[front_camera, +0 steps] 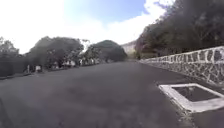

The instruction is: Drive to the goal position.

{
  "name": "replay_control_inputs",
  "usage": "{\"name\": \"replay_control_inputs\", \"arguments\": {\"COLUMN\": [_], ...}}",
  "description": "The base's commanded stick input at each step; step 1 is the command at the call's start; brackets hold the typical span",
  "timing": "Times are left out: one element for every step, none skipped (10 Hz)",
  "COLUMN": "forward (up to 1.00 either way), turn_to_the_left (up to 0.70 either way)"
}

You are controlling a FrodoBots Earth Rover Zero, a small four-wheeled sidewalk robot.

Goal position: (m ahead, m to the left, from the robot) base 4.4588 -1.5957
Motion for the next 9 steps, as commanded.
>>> {"name": "replay_control_inputs", "arguments": {"forward": [0.7, 0.7, 0.7, 0.7, 0.7, 0.7, 0.7, 0.7, 0.7], "turn_to_the_left": [0.0, 0.0, 0.0, 0.0, 0.0, 0.0, 0.0, 0.0, 0.0]}}
